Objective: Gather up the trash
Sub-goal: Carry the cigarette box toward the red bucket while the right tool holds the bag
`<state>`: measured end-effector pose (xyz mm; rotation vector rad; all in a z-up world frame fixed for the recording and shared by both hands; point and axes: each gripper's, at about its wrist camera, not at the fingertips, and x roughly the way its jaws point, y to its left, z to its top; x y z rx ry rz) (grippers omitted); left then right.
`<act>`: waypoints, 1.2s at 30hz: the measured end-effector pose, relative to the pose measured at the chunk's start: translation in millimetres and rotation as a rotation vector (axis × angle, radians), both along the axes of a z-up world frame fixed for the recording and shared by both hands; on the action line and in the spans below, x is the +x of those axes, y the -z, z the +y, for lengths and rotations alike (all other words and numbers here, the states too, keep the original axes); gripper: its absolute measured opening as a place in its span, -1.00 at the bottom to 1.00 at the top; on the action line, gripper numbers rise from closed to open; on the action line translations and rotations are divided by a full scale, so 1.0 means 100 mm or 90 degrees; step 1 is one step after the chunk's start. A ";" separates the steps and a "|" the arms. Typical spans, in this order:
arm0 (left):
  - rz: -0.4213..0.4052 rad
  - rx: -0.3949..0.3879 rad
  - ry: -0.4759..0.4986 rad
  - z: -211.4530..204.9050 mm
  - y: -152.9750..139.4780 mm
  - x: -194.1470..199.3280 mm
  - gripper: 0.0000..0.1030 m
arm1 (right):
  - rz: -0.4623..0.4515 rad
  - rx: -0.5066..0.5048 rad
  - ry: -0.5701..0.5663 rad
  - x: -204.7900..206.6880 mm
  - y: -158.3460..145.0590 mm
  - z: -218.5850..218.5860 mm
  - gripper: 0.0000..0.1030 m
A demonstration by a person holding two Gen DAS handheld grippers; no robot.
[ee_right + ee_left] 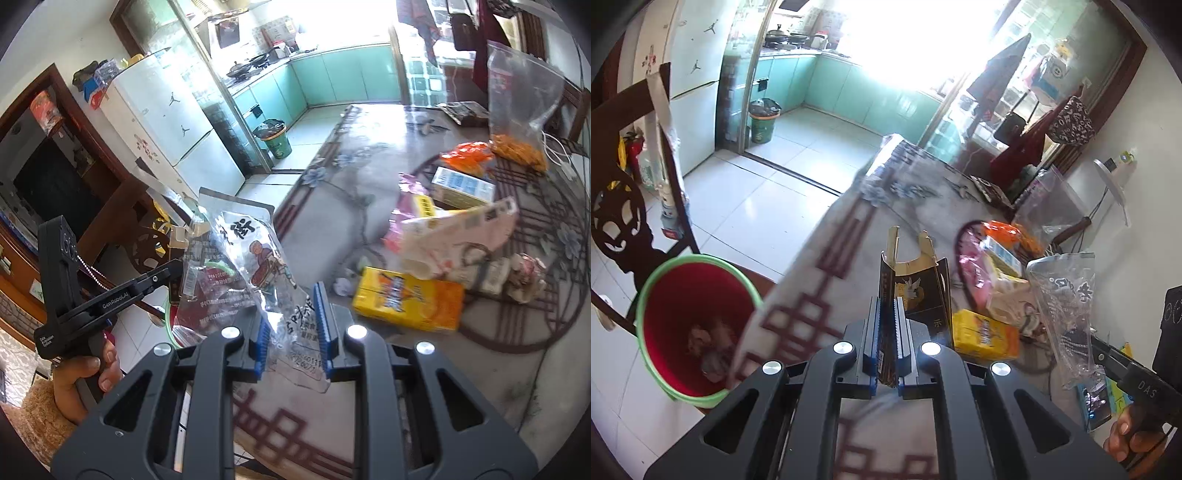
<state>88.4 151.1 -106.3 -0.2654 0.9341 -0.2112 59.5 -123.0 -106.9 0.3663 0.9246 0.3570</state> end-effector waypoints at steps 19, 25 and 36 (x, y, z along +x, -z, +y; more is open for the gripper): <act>0.023 0.005 -0.061 0.99 0.18 0.28 -0.92 | -0.015 -0.060 -0.053 0.36 -0.10 1.01 -0.57; 0.044 0.026 -0.096 1.23 0.33 0.32 -0.92 | -0.005 -0.069 -0.088 0.49 -0.02 1.24 -0.57; 0.106 0.085 -0.179 1.83 0.73 0.25 -0.92 | 0.041 -0.061 -0.190 0.74 0.28 1.89 -0.57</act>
